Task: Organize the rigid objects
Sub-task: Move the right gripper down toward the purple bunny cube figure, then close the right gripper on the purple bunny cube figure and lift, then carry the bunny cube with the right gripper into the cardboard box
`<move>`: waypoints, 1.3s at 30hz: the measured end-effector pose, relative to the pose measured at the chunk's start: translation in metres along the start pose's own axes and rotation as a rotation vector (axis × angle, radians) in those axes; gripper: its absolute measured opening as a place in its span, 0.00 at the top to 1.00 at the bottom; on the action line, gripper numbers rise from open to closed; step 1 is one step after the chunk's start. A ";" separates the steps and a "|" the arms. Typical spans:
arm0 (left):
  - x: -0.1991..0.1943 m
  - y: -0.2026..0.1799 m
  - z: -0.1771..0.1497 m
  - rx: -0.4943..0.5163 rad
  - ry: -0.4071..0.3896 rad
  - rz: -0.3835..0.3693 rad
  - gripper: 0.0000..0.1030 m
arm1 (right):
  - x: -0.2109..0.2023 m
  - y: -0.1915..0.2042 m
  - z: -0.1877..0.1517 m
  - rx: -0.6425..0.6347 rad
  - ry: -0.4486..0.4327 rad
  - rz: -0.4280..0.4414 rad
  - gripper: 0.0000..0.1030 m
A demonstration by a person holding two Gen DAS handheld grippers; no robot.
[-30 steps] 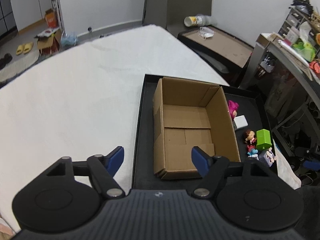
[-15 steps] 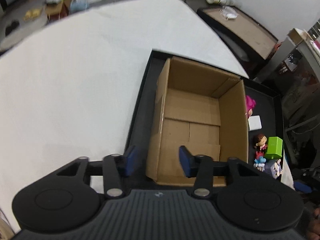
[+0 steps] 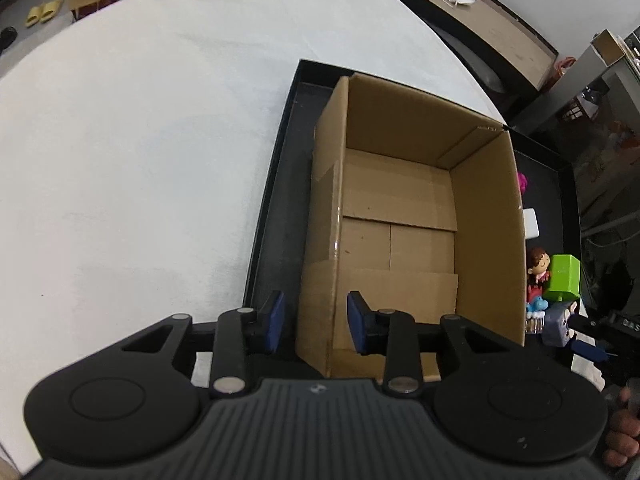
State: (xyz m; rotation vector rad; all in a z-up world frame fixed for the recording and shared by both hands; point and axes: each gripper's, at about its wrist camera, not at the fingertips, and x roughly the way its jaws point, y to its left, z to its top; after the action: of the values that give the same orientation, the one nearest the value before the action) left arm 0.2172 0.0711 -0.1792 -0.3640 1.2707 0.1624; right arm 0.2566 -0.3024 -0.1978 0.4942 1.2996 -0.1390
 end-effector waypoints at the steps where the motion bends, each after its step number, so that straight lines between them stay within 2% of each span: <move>1: 0.002 0.000 0.000 0.007 0.004 0.001 0.68 | 0.002 0.000 0.000 -0.001 -0.001 -0.009 0.50; 5: 0.012 -0.002 0.000 0.021 0.018 0.001 0.76 | 0.012 0.004 0.004 -0.010 -0.015 -0.054 0.50; 7: 0.018 -0.003 0.000 0.022 0.031 -0.026 0.82 | 0.017 0.006 0.005 -0.017 -0.015 -0.078 0.51; 11: 0.027 0.000 0.001 0.002 0.049 -0.031 0.82 | 0.028 0.013 0.005 -0.048 -0.013 -0.143 0.54; 16: 0.028 0.006 0.001 -0.019 0.046 -0.054 0.83 | 0.028 0.026 -0.001 -0.146 -0.045 -0.204 0.56; 29: 0.018 0.017 0.005 -0.017 0.026 -0.060 0.81 | -0.009 0.051 -0.017 -0.227 -0.129 -0.169 0.57; 39: 0.013 0.023 0.001 -0.014 0.012 -0.102 0.81 | -0.049 0.091 -0.028 -0.313 -0.199 -0.118 0.57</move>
State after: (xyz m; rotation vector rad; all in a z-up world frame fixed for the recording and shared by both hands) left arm 0.2149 0.0916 -0.1953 -0.4417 1.2602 0.0824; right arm 0.2516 -0.2182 -0.1324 0.1326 1.1286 -0.0782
